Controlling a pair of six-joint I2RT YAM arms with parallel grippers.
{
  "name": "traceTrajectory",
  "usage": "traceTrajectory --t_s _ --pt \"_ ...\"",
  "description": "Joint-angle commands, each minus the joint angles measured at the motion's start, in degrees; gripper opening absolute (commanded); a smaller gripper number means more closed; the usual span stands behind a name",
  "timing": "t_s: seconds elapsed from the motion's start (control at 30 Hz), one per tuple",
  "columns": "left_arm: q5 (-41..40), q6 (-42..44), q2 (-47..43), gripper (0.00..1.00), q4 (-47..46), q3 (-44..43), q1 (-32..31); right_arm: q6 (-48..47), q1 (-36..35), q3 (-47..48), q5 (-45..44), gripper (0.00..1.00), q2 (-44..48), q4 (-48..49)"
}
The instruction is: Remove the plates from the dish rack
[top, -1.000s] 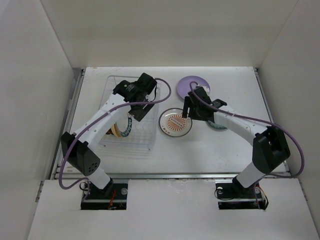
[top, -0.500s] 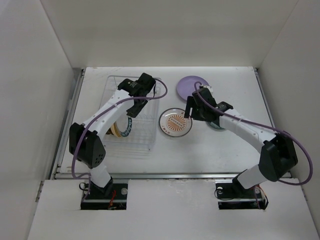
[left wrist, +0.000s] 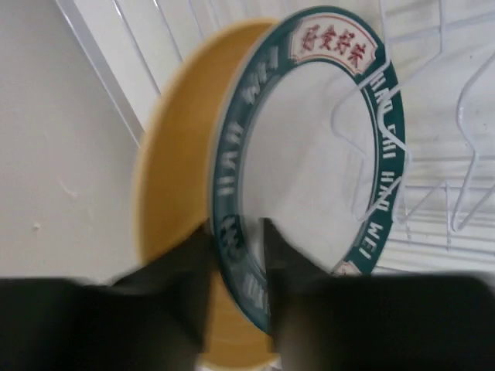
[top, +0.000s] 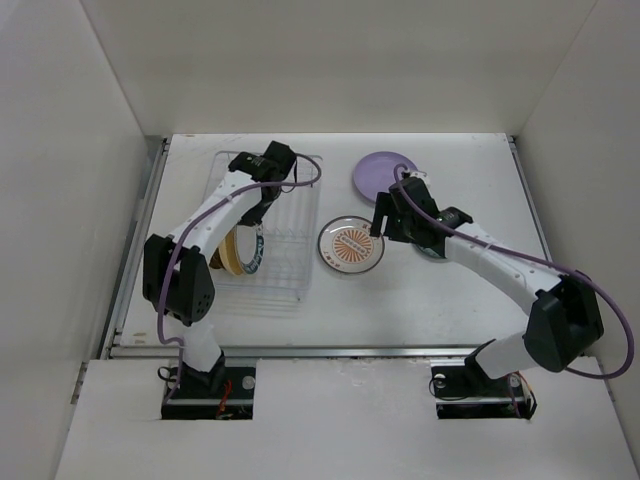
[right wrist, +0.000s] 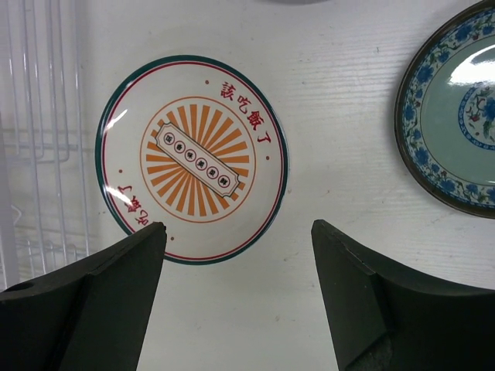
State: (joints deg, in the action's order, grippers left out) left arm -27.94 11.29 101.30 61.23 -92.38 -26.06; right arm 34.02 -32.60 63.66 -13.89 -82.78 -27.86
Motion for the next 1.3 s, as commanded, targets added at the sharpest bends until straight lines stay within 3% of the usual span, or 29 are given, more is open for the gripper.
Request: traceTrajectory --t_s 0.0,0.03,0.3,0.6,0.7,0.8,0.87,0.97,1.07,1.27 --pt "6.2 -1.7 -1.0 0.12 4.4 -0.8 1.5 -0.8 0.0 -0.7 0.4 0.82 2.0 2.9" --pt "8.8 -1.7 -1.0 0.00 5.3 -1.5 1.5 -0.8 0.0 -0.7 0.4 0.82 2.0 2.9" --pt "10.4 -4.3 -4.4 0.00 8.8 -13.8 1.5 -1.3 0.0 -0.2 0.9 0.82 3.1 2.3" --pt "12.5 -1.6 -10.0 0.00 8.7 -25.6 -4.2 -1.3 0.0 2.2 -0.2 0.82 4.1 0.4" --pt "14.0 -2.2 -10.6 0.00 8.7 -28.7 -4.2 2.1 0.0 3.6 -4.5 0.82 4.9 -2.6" --pt "22.7 -2.2 -11.9 0.00 6.4 -28.0 -4.2 8.0 0.9 5.1 -11.8 0.84 9.6 -6.7" --pt "33.8 -2.2 -12.5 0.00 3.6 -25.2 -4.2 11.6 2.2 4.5 -15.1 0.84 13.4 -6.7" --pt "46.3 -3.1 -8.3 0.00 3.0 -24.1 -5.5 13.7 2.8 3.1 -19.6 0.84 21.5 -6.7" --pt "51.2 -5.9 -0.8 0.00 1.1 -24.6 -6.7 13.7 2.8 2.5 -25.5 0.84 28.7 -6.7" --pt "53.1 -7.8 14.4 0.00 -1.7 -32.8 -7.3 10.9 2.8 -0.1 -27.2 0.84 36.7 -5.5"
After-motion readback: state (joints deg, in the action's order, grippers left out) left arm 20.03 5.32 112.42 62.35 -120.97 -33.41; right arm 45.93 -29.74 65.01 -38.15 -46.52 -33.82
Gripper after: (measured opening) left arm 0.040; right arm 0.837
